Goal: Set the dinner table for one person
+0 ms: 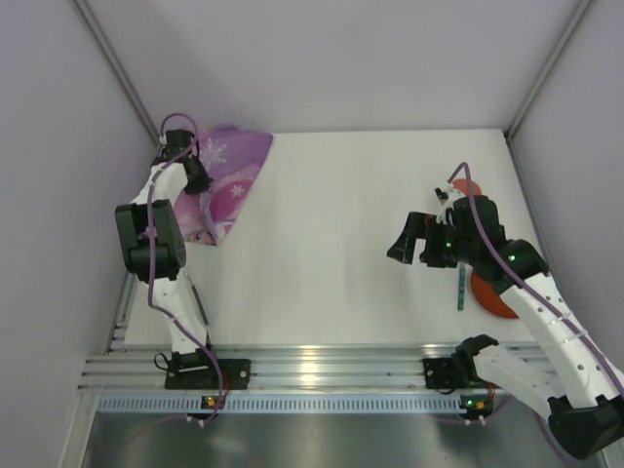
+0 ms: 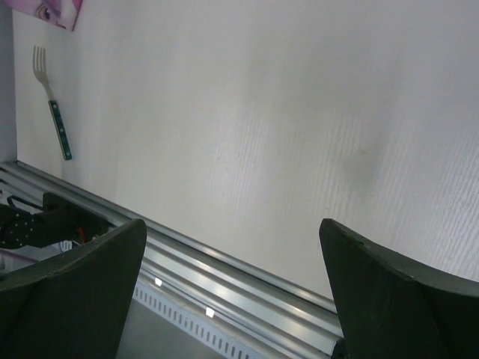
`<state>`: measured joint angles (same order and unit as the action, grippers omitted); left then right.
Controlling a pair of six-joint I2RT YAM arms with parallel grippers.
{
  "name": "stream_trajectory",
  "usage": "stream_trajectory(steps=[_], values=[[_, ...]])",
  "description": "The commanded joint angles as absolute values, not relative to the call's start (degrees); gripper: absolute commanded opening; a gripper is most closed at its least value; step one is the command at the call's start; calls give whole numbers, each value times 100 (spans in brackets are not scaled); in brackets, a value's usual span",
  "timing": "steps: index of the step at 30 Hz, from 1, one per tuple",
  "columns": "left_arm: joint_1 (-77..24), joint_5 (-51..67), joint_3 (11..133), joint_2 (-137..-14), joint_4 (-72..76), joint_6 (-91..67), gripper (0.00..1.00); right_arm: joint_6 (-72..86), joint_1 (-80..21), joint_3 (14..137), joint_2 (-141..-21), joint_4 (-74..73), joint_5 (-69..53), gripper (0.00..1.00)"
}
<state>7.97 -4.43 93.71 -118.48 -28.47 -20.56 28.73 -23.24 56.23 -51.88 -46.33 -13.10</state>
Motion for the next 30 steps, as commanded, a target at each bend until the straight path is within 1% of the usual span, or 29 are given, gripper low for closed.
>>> stream_trajectory(steps=[1,3,9,10,16,18,19,23,26,27,29,30], values=[[476,324,9773,-11120,-2873,-1916,0,2909,-2364,5599,-4949,-4641,-1257,100],[195,483,9949,-10891,-3058,-1776,0,2883,-2355,5546,-4817,-4667,-1239,100],[-1579,931,9923,-10398,-3191,-1617,0,2813,-2355,5353,-4377,-4913,-1116,100],[-2061,1080,9810,-10380,-3156,-1652,0,2795,-2355,5326,-4246,-5017,-1090,100],[-3758,1177,9072,-10643,-2761,-2187,0,2707,-2364,5229,-3745,-5518,-756,100],[-4268,1143,8974,-10870,-2593,-2731,48,2663,-2355,5229,-3648,-5616,-572,100],[-4393,1151,8965,-10933,-2514,-2925,98,2672,-2364,5238,-3595,-5721,-484,100],[-4597,1090,8956,-10934,-2241,-3795,99,2654,-2356,5510,-3560,-5871,-28,100],[-4501,555,9079,-10583,-2338,-3885,99,2637,-2355,5721,-3612,-5871,184,100],[-4352,284,9079,-10365,-2320,-3902,99,2637,-2355,5756,-3647,-5871,193,100],[-4115,141,9009,-10179,-2434,-3955,99,2593,-2364,5844,-3787,-5871,141,100],[-3800,88,8948,-10030,-2461,-3990,99,2567,-2356,5853,-3840,-5871,106,100]])
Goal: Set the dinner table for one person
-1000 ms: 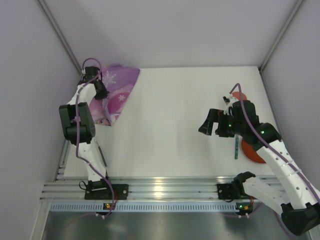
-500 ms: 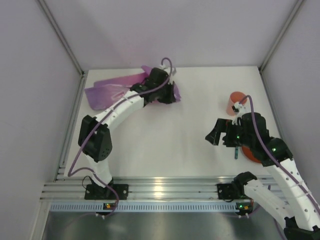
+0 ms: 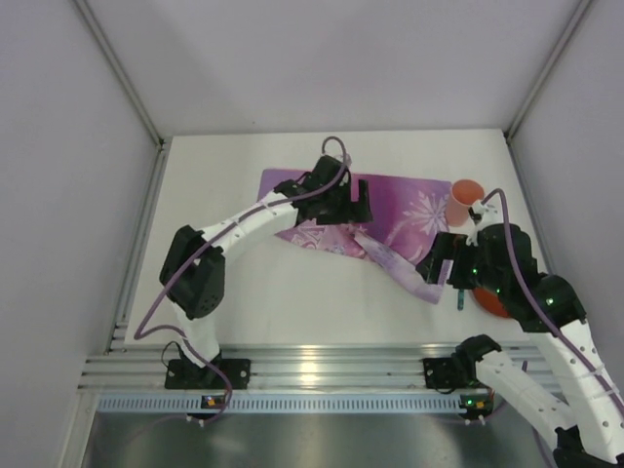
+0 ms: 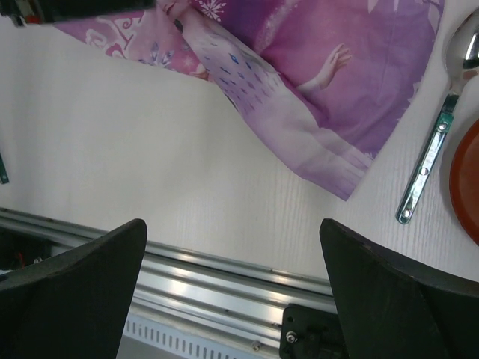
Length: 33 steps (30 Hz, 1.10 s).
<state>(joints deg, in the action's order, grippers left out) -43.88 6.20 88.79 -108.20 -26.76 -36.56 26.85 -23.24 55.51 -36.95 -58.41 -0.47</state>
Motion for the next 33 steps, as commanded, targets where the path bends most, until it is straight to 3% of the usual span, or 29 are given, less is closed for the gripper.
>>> stream_trajectory(steps=[1,6,12,27,33], values=[[-3632,97,8765,-9950,-2487,-4025,98,2558,-2355,5854,-3910,-5854,71,100],[-2683,-474,8341,-9887,-2960,-3824,98,2540,-2355,5792,-4034,-5836,26,100],[-2268,-914,8788,-10695,-3270,-3568,98,2601,-2355,5783,-4245,-5766,26,100],[-2250,-1318,11537,-12840,-5050,-4676,98,2699,-2356,5792,-4922,-5493,105,100],[-2294,-1327,11821,-13280,-5607,-4676,98,2628,-2355,5731,-4992,-5405,88,100]])
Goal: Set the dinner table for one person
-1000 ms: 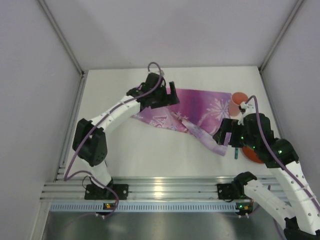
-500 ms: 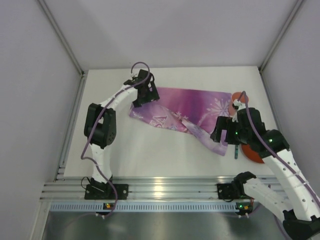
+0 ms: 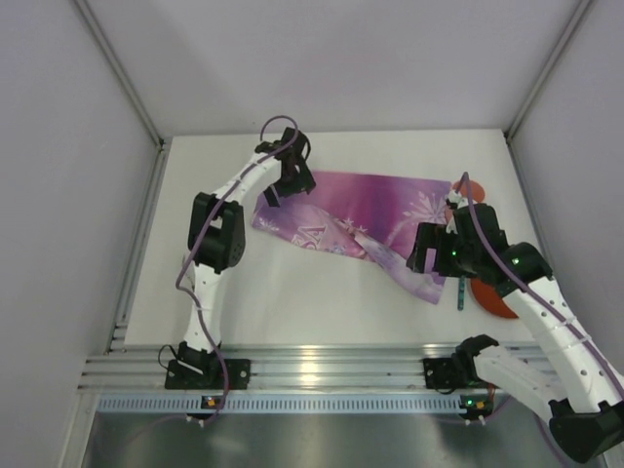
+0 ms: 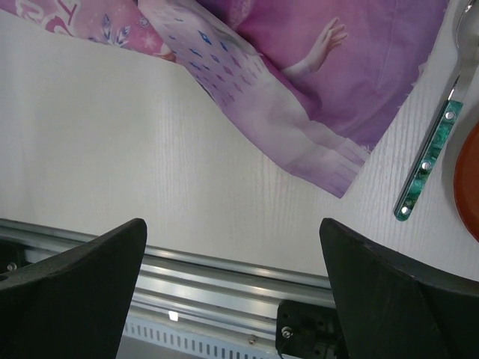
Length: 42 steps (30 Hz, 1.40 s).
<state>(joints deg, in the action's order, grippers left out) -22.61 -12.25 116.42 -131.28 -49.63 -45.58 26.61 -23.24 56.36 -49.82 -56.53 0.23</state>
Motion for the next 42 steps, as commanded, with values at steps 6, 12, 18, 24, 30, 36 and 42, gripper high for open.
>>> stream_trajectory(steps=[6,12,18,24,30,36,42], values=[[-2391,-1406,11856,-13491,-5678,-4649,96,2453,-2356,5669,-4975,-5388,44,100],[-2426,-1485,11848,-13483,-5555,-4649,68,2233,-2356,5669,-4904,-5440,44,100],[-2514,-1722,11848,-13254,-5607,-4711,34,2074,-2364,5660,-4817,-5493,70,100],[-2601,-2039,11848,-12929,-5783,-4702,0,2039,-2356,5704,-4764,-5476,26,100],[-2777,-2381,11830,-12402,-6116,-4623,0,2083,-2355,5678,-4676,-5476,-193,100],[-3163,-2873,10953,-11261,-6477,-4824,0,2250,-2355,5511,-4570,-5432,-483,100],[-3875,-3068,8459,-9372,-6600,-5631,0,2434,-2364,5186,-4447,-5317,-808,100]])
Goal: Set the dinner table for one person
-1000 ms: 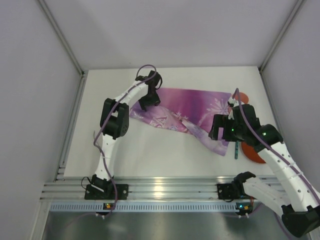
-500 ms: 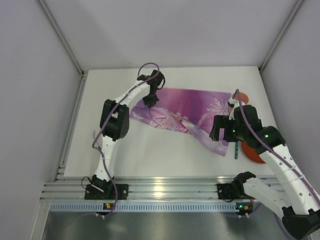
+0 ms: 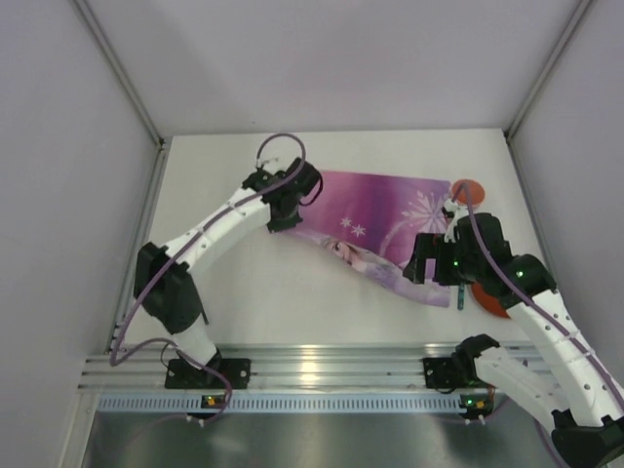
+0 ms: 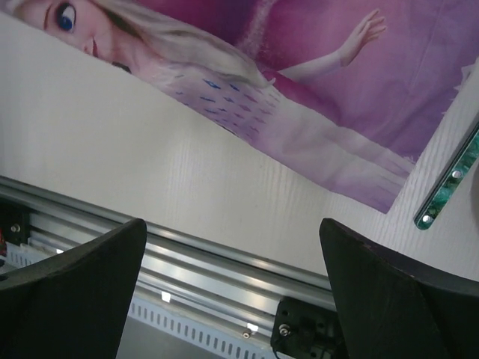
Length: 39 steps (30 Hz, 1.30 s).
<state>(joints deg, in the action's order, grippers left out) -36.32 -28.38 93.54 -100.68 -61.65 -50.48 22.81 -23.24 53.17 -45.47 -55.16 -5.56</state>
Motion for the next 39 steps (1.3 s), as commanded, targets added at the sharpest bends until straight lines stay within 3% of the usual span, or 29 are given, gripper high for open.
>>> stream_trajectory(steps=[1,3,4,9,14,17,24,30,33,39], values=[[-3954,-2919,8098,-8847,-6601,-5773,3,2461,-2364,5142,-4447,-5309,-904,100],[-4148,-2743,7117,-8317,-6627,-6194,56,2505,-2364,5037,-4430,-5265,-993,100],[-4322,-2673,6815,-7792,-6636,-6362,97,2540,-2364,5001,-4430,-5239,-1037,100],[-4658,-2452,5731,-6218,-6812,-7303,99,2724,-2364,4904,-4657,-5036,-1098,100],[-4649,-2978,5844,-6002,-5962,-6778,98,2865,-2364,5149,-5236,-4729,-1134,100],[-4527,-3217,6133,-6695,-5260,-6075,98,2813,-2364,5439,-5885,-4562,-1222,100],[-3517,-1883,7285,-9365,-3581,-4257,99,2461,-2356,6441,-7995,-4149,-1063,100],[-2778,-730,8331,-10825,-3067,-3613,98,2285,-2277,7952,-10307,-4262,-949,94],[-2540,-484,8683,-11275,-3366,-3498,96,2329,-2206,8778,-11318,-4429,-967,93],[-2092,-317,7998,-11171,-3182,-3498,95,2470,-2197,9940,-12594,-4667,-1222,92]])
